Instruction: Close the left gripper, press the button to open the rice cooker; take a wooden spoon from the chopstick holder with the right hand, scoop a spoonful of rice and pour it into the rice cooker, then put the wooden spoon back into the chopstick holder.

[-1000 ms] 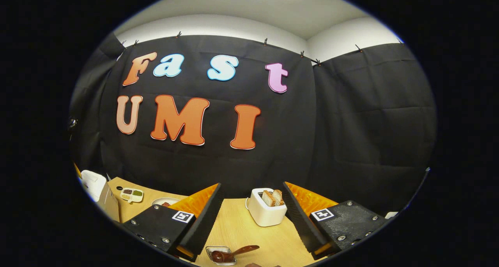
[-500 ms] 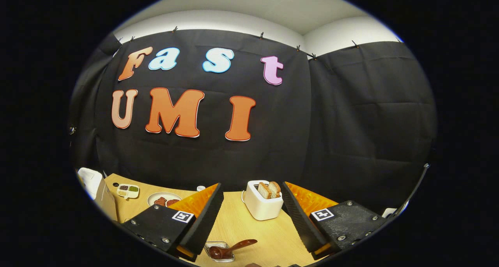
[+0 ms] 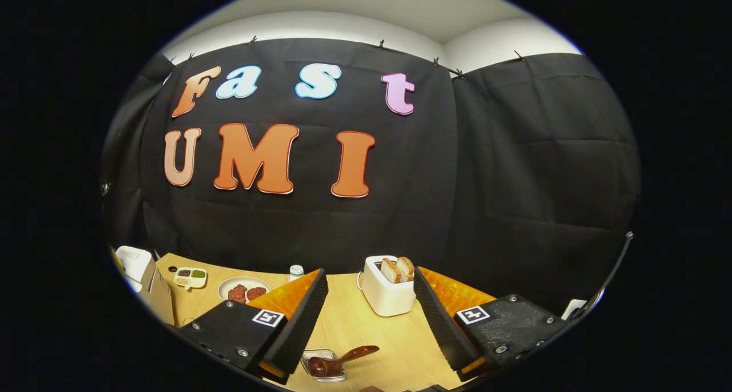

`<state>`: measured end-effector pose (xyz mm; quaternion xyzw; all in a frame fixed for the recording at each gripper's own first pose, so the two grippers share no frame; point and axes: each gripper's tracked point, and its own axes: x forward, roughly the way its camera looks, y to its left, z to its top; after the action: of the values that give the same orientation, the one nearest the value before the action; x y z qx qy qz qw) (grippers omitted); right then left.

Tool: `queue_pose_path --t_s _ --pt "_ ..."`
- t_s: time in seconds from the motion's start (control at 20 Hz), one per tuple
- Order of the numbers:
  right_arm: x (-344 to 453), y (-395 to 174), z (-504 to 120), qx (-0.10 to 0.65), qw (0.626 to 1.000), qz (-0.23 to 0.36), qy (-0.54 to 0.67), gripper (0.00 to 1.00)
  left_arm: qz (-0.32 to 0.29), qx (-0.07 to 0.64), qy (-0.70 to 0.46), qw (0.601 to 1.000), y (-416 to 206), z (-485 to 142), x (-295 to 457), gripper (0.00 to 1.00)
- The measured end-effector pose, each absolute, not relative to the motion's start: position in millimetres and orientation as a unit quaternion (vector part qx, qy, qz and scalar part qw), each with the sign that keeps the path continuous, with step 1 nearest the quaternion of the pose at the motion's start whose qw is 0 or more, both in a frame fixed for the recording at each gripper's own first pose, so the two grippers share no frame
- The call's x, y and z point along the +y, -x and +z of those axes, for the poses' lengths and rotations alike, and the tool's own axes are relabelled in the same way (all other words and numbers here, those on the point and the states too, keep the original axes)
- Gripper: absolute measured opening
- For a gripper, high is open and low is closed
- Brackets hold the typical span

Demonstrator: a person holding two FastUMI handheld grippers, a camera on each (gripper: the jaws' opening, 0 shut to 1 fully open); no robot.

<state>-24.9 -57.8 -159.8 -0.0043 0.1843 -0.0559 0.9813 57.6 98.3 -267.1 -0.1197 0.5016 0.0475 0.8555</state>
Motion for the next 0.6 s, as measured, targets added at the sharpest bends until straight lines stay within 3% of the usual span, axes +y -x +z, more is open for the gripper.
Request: queue_pose_path --t_s 0.2,0.6 --pt "-54 26 -175 0.204 0.978 -0.045 -0.013 0.94 0.039 0.357 0.003 0.933 -86 -189 94 0.06" --pt "-62 23 -193 0.217 0.975 -0.034 -0.024 0.94 0.021 0.187 -0.039 0.981 -83 -94 52 0.06"
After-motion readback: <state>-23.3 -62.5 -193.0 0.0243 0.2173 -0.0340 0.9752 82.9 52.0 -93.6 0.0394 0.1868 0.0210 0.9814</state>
